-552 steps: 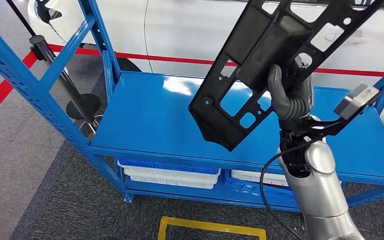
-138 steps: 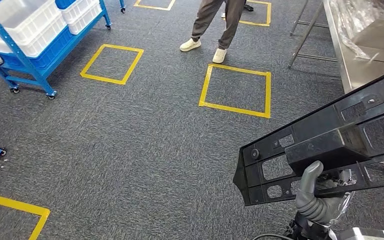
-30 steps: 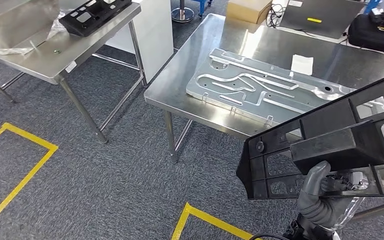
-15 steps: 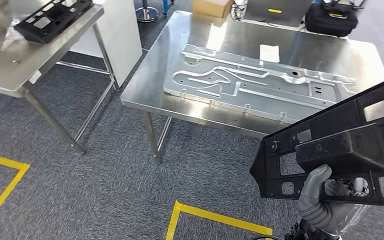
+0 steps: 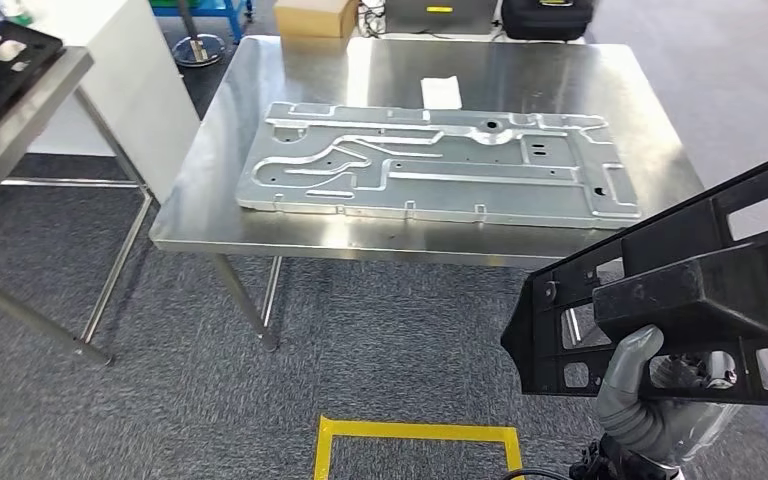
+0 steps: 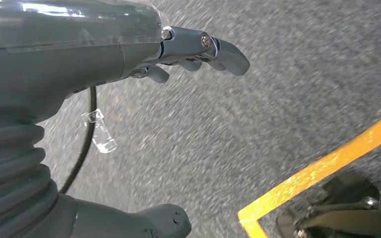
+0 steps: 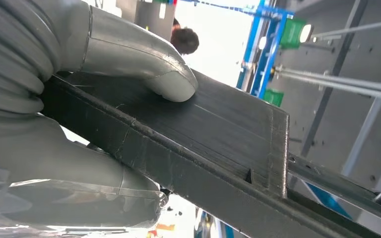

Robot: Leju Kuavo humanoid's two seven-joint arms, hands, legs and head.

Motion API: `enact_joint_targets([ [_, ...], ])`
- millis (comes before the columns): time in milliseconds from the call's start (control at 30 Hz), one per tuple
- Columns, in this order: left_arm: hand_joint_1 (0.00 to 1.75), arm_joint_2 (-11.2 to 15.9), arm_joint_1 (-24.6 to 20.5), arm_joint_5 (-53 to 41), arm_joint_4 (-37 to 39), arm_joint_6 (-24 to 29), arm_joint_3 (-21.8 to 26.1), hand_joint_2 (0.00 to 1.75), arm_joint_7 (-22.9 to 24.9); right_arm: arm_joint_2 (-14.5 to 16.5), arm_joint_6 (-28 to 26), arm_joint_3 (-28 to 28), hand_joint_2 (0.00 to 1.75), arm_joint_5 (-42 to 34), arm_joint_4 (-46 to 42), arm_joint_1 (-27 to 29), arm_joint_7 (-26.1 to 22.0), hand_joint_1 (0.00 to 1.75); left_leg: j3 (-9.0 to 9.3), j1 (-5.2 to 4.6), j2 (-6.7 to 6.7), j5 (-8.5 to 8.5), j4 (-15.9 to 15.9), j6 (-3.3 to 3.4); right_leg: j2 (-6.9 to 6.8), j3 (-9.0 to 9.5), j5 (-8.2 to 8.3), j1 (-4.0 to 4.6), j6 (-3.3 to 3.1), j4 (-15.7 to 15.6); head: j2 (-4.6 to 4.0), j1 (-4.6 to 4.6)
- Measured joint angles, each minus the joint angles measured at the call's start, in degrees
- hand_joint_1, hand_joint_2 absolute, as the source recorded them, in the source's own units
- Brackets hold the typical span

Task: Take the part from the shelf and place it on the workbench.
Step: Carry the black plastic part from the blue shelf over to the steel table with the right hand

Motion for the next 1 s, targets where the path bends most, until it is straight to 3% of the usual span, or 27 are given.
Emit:
enact_joint_targets([
  [67,0.00,0.08,-0.02,0.04,0.00,-0.01,0.00,1.75,-0.01,-0.03,-0.08,0.03,1.75,0.19,0.00,-0.03,0.05,1.75,1.49,0.02,-1.85,1.03,-3.98,0.43,1.33,-0.54,-0.16,-0.08,0.65,0.56,0.00,-0.03],
  [133,0.00,0.10,-0.20,0.12,0.00,-0.02,-0.01,1.75,-0.03,-0.15,-0.29,0.09,1.75,0.49,0.00,0.05,0.25,1.75,1.69,-0.10,-1.27,0.87,-4.31,1.01,2.57,-1.00,0.01,-0.25,1.35,0.60,0.00,-0.05],
  [167,0.00,0.09,-0.33,0.18,-0.01,-0.02,-0.01,1.75,-0.04,-0.26,-0.45,0.12,1.75,0.66,-0.01,0.14,0.40,1.75,1.82,-0.07,-0.55,1.03,-4.54,1.41,2.33,-1.13,-0.07,-0.29,1.66,0.77,0.00,-0.07],
  [233,0.00,0.09,-0.43,0.35,-0.02,-0.04,-0.02,1.75,-0.11,-0.53,-0.74,0.24,1.75,1.01,-0.01,0.15,0.65,1.75,2.00,0.13,0.91,1.36,-5.02,2.17,-0.50,-2.46,-1.68,-0.18,2.24,3.36,0.01,0.33],
  [300,0.00,0.13,-0.21,0.46,-0.02,-0.10,-0.02,1.75,-0.20,-0.79,-0.83,0.51,1.75,1.18,0.02,0.09,0.75,1.75,2.01,0.08,2.41,1.34,-5.15,2.59,-3.98,-5.81,-5.05,-0.22,2.76,9.96,0.01,0.73],
  [367,0.00,0.20,0.03,0.54,-0.02,-0.15,-0.02,1.75,-0.26,-1.01,-0.87,0.84,1.75,1.21,0.11,0.17,0.89,1.75,2.05,0.02,4.06,1.14,-5.14,2.65,-5.06,-8.91,-6.81,-0.53,3.15,15.74,0.00,0.75],
  [400,0.00,0.21,0.05,0.57,-0.02,-0.18,-0.02,1.75,-0.28,-1.09,-0.89,0.96,1.75,1.22,0.17,0.22,0.96,1.75,2.14,0.02,4.85,1.02,-5.14,2.58,-5.32,-9.15,-6.22,-0.65,3.24,16.02,0.00,0.77],
  [467,0.00,0.21,-0.03,0.62,-0.02,-0.20,-0.02,1.75,-0.30,-1.25,-0.91,1.15,1.75,1.25,0.25,0.24,1.14,1.75,2.57,0.02,6.28,0.66,-5.13,2.30,-6.50,-6.21,-2.69,-0.66,3.04,10.35,-0.01,0.79],
  [500,0.00,0.20,-0.07,0.65,-0.02,-0.22,-0.02,1.75,-0.31,-1.31,-0.91,1.24,1.75,1.26,0.26,0.22,1.24,1.75,2.85,-0.10,6.93,0.40,-5.12,2.04,-7.96,-4.10,-1.25,-0.38,2.70,6.36,-0.01,0.79],
  [567,0.00,0.21,-0.09,0.73,-0.02,-0.27,-0.02,1.75,-0.31,-1.38,-0.91,1.38,1.75,1.24,0.30,0.23,1.46,1.75,3.31,-0.39,8.08,-0.14,-5.13,1.36,-9.78,-1.44,0.03,0.21,1.80,1.26,0.00,0.68],
  [600,0.00,0.21,-0.13,0.75,-0.02,-0.31,-0.02,1.75,-0.31,-1.40,-0.90,1.41,1.75,1.21,0.31,0.27,1.54,1.75,3.57,-0.53,8.65,-0.36,-5.21,1.03,-9.84,-1.29,-0.20,0.46,1.40,0.75,0.01,0.62],
  [667,0.00,0.21,-0.33,0.79,-0.02,-0.35,-0.02,1.75,-0.31,-1.43,-0.88,1.43,1.75,1.15,0.33,0.43,1.64,1.75,4.17,-0.51,9.44,-0.76,-5.33,0.45,-8.33,-1.24,-0.09,0.34,0.77,0.45,0.00,0.54],
  [733,0.00,0.26,-0.42,1.20,-0.02,-0.46,-0.02,1.75,-0.31,-1.44,-0.94,1.48,1.75,1.16,0.35,0.47,1.67,1.75,3.65,-0.33,7.18,-2.37,-3.24,-0.04,-7.21,-0.90,0.16,0.00,0.00,-0.06,-0.01,0.32],
  [800,0.00,0.33,-0.25,2.59,-0.02,-1.12,0.15,1.75,-0.39,-1.45,-0.91,1.56,1.75,1.10,0.44,0.49,1.75,1.75,0.53,-0.18,3.73,-5.72,3.29,-0.30,-6.32,-0.70,0.18,-0.10,-0.65,-0.23,-0.01,0.00],
  [867,0.00,0.42,0.13,5.24,-0.02,-2.69,0.92,1.75,-0.99,-1.46,-0.55,1.66,1.75,0.66,0.59,0.71,2.02,1.75,-3.26,-0.17,2.63,-7.74,9.94,-0.44,-5.31,-0.64,-0.01,0.02,-0.94,-0.10,0.00,-0.09],
  [900,0.00,0.51,0.37,6.79,-0.02,-3.61,1.59,1.75,-1.54,-1.47,-0.31,1.74,1.75,0.33,0.66,0.92,2.14,1.75,-4.12,-0.17,2.53,-7.12,10.79,-0.48,-4.82,-0.55,-0.15,0.06,-0.97,0.02,0.00,-0.09],
  [933,0.00,0.67,0.56,8.30,-0.01,-4.51,2.41,1.75,-2.24,-1.48,-0.12,1.83,1.75,-0.01,0.72,1.18,2.21,1.75,-3.96,-0.16,2.51,-5.37,9.39,-0.47,-4.39,-0.40,-0.33,0.06,-0.92,0.17,0.00,-0.11],
  [1000,0.00,1.08,0.76,10.61,0.02,-5.89,4.07,1.75,-3.60,-1.51,0.07,1.97,1.75,-0.51,0.78,1.70,2.13,1.75,-1.45,-0.14,2.30,-0.79,2.37,-0.21,-3.84,-0.02,-0.83,0.05,-0.62,0.50,-0.01,-0.15],
])
